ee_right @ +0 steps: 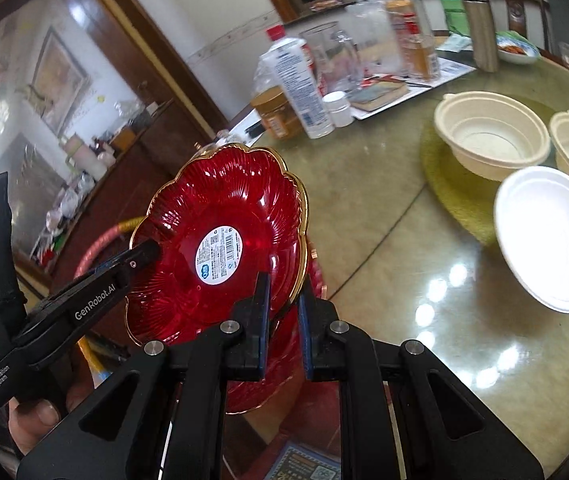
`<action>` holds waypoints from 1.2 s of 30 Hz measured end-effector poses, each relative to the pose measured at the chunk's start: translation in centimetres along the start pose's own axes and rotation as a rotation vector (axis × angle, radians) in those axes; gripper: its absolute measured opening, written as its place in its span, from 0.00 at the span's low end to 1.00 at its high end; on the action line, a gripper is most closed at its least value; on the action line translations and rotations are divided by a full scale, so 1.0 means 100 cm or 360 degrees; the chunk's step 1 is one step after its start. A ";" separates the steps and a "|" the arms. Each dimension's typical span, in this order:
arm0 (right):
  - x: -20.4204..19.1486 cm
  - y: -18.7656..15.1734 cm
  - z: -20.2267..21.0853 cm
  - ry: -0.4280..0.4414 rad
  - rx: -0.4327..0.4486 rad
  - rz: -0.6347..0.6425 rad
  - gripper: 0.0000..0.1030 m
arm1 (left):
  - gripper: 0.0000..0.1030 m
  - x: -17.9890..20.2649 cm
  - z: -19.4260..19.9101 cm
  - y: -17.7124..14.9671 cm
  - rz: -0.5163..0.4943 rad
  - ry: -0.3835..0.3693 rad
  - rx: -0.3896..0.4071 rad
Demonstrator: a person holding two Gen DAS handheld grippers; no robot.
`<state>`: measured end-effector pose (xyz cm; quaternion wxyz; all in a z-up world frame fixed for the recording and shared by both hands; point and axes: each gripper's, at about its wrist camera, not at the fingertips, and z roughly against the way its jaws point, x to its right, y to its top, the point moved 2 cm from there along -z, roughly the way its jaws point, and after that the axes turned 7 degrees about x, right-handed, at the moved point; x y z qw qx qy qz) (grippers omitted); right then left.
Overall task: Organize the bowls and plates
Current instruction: 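Lift the small red plate and lower it onto the wedding plate, open right tool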
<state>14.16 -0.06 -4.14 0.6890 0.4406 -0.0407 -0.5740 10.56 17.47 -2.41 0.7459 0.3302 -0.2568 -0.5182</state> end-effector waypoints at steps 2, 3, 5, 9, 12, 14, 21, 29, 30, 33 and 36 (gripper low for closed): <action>-0.007 -0.001 -0.003 0.0004 -0.0015 0.0032 0.12 | 0.18 -0.009 0.001 -0.002 0.0028 0.0013 -0.0001; -0.011 -0.002 -0.005 0.0004 -0.0023 0.0052 0.12 | 0.18 -0.013 0.001 -0.003 0.0035 0.0021 -0.0003; -0.018 -0.004 -0.009 0.0002 -0.0036 0.0086 0.12 | 0.18 -0.017 0.001 -0.006 0.0044 0.0036 -0.0005; -0.024 -0.008 -0.017 0.0001 -0.0073 0.0117 0.12 | 0.18 -0.026 -0.002 -0.012 0.0057 0.0055 -0.0029; -0.025 -0.010 -0.023 -0.0007 -0.0102 0.0133 0.12 | 0.18 -0.030 -0.007 -0.017 0.0060 0.0069 -0.0053; -0.025 -0.012 -0.027 -0.0017 -0.0127 0.0143 0.12 | 0.18 -0.031 -0.011 -0.020 0.0055 0.0075 -0.0077; -0.023 -0.017 -0.043 -0.0061 -0.0221 0.0166 0.12 | 0.19 -0.032 -0.025 -0.030 0.0034 0.0110 -0.0169; -0.021 -0.023 -0.060 -0.0113 -0.0325 0.0201 0.12 | 0.19 -0.027 -0.036 -0.039 -0.0035 0.0163 -0.0230; -0.020 -0.023 -0.062 -0.0126 -0.0347 0.0198 0.12 | 0.19 -0.026 -0.038 -0.041 -0.0052 0.0168 -0.0241; -0.016 -0.023 -0.066 -0.0143 -0.0381 0.0189 0.13 | 0.21 -0.022 -0.039 -0.043 -0.0094 0.0186 -0.0227; -0.016 -0.022 -0.066 -0.0169 -0.0390 0.0218 0.17 | 0.38 -0.015 -0.037 -0.043 -0.0164 0.0174 -0.0204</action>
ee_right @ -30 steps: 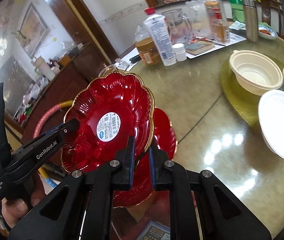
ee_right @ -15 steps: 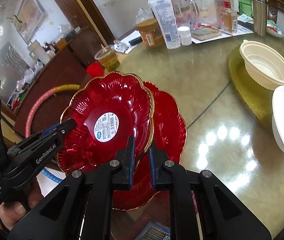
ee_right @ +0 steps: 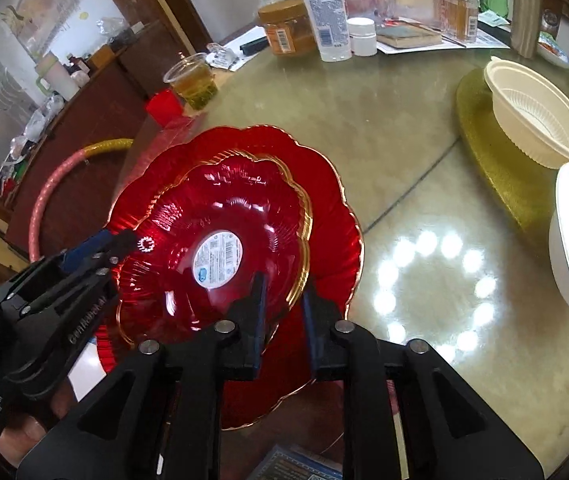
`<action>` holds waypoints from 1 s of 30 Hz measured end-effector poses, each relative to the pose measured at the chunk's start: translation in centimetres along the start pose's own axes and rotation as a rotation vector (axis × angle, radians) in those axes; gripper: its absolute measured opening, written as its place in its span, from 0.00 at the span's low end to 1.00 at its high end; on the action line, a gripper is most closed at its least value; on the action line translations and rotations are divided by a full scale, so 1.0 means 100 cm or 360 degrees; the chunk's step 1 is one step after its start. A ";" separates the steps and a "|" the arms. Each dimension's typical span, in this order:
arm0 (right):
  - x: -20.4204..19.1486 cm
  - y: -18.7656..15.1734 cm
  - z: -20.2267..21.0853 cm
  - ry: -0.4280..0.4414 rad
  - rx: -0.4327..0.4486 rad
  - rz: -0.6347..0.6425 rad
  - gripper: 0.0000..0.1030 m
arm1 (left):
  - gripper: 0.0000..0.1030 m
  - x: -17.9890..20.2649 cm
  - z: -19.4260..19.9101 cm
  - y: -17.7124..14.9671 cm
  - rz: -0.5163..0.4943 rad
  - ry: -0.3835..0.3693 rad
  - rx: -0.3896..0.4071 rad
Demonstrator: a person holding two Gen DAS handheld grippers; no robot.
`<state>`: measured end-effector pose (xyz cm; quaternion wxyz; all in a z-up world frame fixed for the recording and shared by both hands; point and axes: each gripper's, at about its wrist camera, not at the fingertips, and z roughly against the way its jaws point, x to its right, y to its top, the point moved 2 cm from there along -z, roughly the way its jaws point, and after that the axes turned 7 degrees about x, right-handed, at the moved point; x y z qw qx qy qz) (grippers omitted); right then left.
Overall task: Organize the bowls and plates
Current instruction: 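Lift the small red plate and lower it onto the wedding plate, open right tool, then grasp the rim of the nearer white foam bowl with the right tool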
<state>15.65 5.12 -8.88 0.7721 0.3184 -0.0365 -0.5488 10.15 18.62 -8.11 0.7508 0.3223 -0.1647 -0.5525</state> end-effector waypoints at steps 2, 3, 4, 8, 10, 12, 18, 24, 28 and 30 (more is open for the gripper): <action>-0.001 0.000 0.002 -0.0013 -0.0002 0.0018 0.18 | 0.50 0.003 0.005 0.001 -0.0034 0.0015 0.0034; -0.002 0.000 0.004 -0.0011 0.0006 0.0021 0.21 | 0.54 0.004 0.008 0.002 -0.0054 0.0056 0.0059; -0.001 0.001 0.006 0.0000 0.0016 0.0017 0.23 | 0.64 0.005 0.011 0.002 -0.0068 0.0101 0.0086; 0.001 0.003 0.019 -0.0004 0.0083 0.0017 0.41 | 0.71 -0.001 0.025 0.006 -0.0055 0.0164 0.0184; 0.004 0.004 0.027 -0.0008 0.0117 0.0009 0.41 | 0.71 -0.004 0.030 0.009 -0.0023 0.0160 0.0196; 0.009 0.004 0.034 -0.0009 0.0148 -0.0013 0.43 | 0.71 -0.004 0.034 0.011 -0.0008 0.0162 0.0214; 0.039 0.001 0.056 0.0073 0.0203 -0.0176 0.44 | 0.71 0.009 0.043 0.018 -0.0007 0.0121 0.0253; 0.084 -0.016 0.100 0.0248 0.0297 -0.0401 0.44 | 0.72 0.048 0.060 0.030 -0.0019 -0.0064 0.0281; 0.138 -0.033 0.140 0.0252 0.0417 -0.0624 0.44 | 0.77 0.090 0.074 0.037 -0.0003 -0.0333 0.0276; 0.168 -0.044 0.156 0.0184 0.0461 -0.0737 0.50 | 0.77 0.120 0.077 0.039 -0.0019 -0.0481 0.0229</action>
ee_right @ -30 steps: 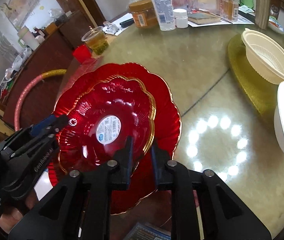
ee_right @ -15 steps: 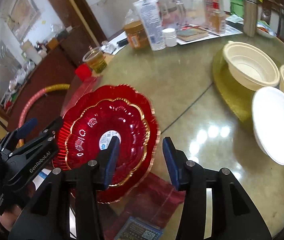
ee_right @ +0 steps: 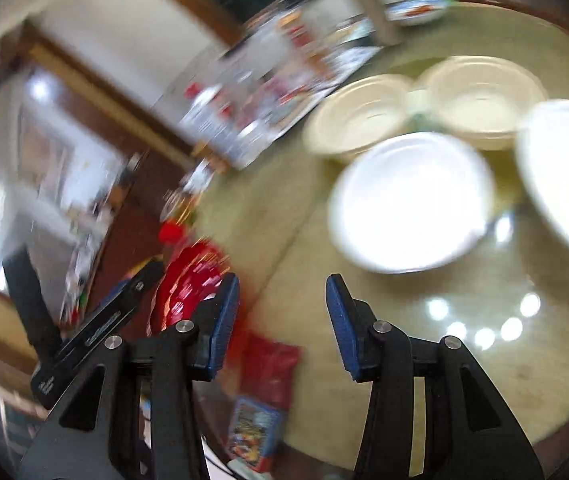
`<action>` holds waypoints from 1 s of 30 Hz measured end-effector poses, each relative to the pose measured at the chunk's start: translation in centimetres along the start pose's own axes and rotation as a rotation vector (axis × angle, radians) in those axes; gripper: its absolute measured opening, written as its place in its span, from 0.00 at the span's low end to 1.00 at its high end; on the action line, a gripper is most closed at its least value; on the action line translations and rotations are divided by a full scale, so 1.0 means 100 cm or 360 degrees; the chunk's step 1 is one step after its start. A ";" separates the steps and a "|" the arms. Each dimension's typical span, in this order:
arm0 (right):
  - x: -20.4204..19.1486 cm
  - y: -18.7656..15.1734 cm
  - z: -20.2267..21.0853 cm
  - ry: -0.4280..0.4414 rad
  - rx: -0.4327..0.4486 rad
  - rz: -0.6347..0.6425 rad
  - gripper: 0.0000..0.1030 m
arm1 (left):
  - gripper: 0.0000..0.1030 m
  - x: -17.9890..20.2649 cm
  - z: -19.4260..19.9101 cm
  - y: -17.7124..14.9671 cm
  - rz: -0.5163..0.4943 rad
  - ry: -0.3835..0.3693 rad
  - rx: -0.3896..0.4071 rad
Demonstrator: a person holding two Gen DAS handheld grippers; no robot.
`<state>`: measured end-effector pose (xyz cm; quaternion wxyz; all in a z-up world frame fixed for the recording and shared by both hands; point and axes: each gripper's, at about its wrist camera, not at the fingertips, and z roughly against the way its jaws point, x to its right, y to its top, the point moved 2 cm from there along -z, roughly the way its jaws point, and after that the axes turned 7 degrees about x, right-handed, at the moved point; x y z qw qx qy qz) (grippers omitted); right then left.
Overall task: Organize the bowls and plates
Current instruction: 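Grasp the rim of the nearer white foam bowl with the right tool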
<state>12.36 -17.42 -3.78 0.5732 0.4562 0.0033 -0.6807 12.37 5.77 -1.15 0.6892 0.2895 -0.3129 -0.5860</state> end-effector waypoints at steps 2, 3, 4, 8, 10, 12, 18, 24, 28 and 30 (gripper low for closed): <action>0.023 0.006 0.012 -0.0061 0.0043 -0.0073 0.50 | 0.77 0.029 -0.011 0.000 -0.0033 -0.0096 -0.0048; 0.039 0.009 0.018 -0.0098 0.0066 -0.0131 0.50 | 0.77 0.042 -0.017 -0.001 -0.0052 -0.0127 -0.0067; 0.047 0.011 0.021 -0.0109 0.0072 -0.0155 0.50 | 0.77 0.053 -0.023 -0.002 -0.0064 -0.0157 -0.0092; 0.078 0.017 0.016 -0.0116 0.0056 -0.0277 0.50 | 0.77 0.092 -0.059 -0.006 -0.0076 -0.0236 -0.0212; 0.088 0.019 0.007 -0.0135 0.0048 -0.0333 0.51 | 0.77 0.100 -0.071 -0.007 -0.0063 -0.0227 -0.0244; 0.096 0.022 0.000 -0.0138 0.0044 -0.0370 0.51 | 0.77 0.106 -0.081 -0.007 -0.0047 -0.0224 -0.0259; 0.106 0.032 -0.019 -0.0152 0.0041 -0.0408 0.51 | 0.77 0.109 -0.104 -0.008 -0.0039 -0.0169 -0.0298; 0.109 0.035 -0.031 -0.0224 0.0019 -0.0392 0.50 | 0.63 0.111 -0.118 -0.015 -0.0035 -0.0156 -0.0342; 0.108 0.036 -0.034 -0.0260 0.0039 -0.0351 0.27 | 0.27 0.116 -0.125 -0.022 -0.0071 -0.0174 -0.0393; 0.105 0.036 -0.037 -0.0266 0.0014 -0.0312 0.19 | 0.18 0.121 -0.121 -0.023 -0.0115 -0.0177 -0.0367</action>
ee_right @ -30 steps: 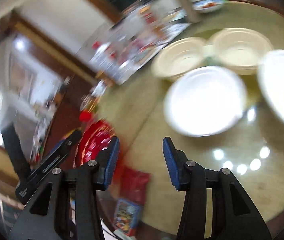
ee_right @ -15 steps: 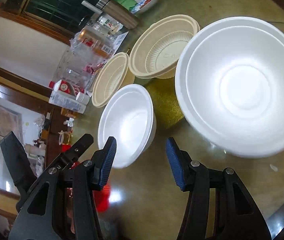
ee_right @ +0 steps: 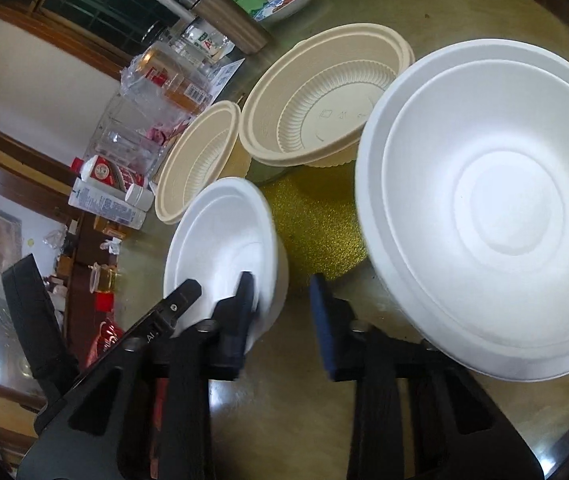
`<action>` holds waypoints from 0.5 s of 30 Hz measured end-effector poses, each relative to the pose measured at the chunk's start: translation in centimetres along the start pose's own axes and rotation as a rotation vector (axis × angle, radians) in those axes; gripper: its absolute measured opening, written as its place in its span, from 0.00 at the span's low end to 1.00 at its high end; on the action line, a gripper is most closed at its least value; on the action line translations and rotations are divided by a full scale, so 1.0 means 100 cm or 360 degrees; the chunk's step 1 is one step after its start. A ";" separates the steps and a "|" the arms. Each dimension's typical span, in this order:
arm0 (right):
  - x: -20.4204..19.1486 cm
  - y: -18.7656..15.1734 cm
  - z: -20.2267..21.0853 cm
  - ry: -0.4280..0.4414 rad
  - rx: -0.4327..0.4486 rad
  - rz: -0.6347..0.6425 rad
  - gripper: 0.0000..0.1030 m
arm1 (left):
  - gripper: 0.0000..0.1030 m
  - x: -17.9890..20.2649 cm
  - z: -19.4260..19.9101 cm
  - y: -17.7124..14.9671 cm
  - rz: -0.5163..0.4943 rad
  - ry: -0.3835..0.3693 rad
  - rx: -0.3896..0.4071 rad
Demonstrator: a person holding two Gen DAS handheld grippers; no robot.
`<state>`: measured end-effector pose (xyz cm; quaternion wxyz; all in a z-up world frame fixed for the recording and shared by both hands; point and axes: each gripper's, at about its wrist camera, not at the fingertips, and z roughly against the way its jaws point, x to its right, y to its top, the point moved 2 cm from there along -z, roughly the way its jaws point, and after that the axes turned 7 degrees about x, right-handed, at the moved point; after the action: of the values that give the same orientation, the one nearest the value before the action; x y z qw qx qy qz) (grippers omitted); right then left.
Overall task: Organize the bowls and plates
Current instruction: 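Grasp the rim of the nearer white foam bowl with the right tool, then carry the white foam bowl and set it onto the stacked red plates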
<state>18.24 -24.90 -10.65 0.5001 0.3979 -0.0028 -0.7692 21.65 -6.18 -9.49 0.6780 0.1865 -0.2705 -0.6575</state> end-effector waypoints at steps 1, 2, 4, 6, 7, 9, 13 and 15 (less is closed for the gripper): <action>-0.001 -0.001 -0.002 -0.0002 -0.0009 0.0016 0.16 | 0.12 0.002 0.001 0.000 -0.0019 0.0003 -0.0003; -0.003 -0.001 -0.002 0.0002 -0.0007 0.0026 0.13 | 0.12 0.003 0.002 -0.001 -0.0028 0.0005 0.0000; -0.007 -0.003 0.000 -0.0006 0.0002 0.0050 0.11 | 0.12 0.002 0.005 -0.002 -0.0038 0.0013 0.0001; -0.009 -0.004 0.001 -0.0002 0.0010 0.0068 0.11 | 0.12 -0.001 0.006 -0.002 -0.0031 0.0011 -0.0003; -0.009 -0.004 0.001 0.0007 0.0007 0.0069 0.11 | 0.12 -0.002 0.008 -0.002 -0.0033 0.0012 0.0004; -0.012 -0.006 0.001 0.0017 0.0009 0.0080 0.11 | 0.12 -0.003 0.012 -0.003 -0.0047 0.0024 0.0025; -0.021 -0.009 0.007 0.0030 0.0035 0.0124 0.11 | 0.12 -0.007 0.023 -0.003 -0.0049 0.0029 0.0073; -0.027 -0.011 0.010 0.0026 0.0050 0.0156 0.11 | 0.12 -0.010 0.029 -0.003 -0.0047 0.0034 0.0097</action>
<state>17.25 -22.67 -8.73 0.5308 0.4113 -0.0304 -0.7404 19.67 -4.87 -7.51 0.6649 0.2180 -0.2805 -0.6570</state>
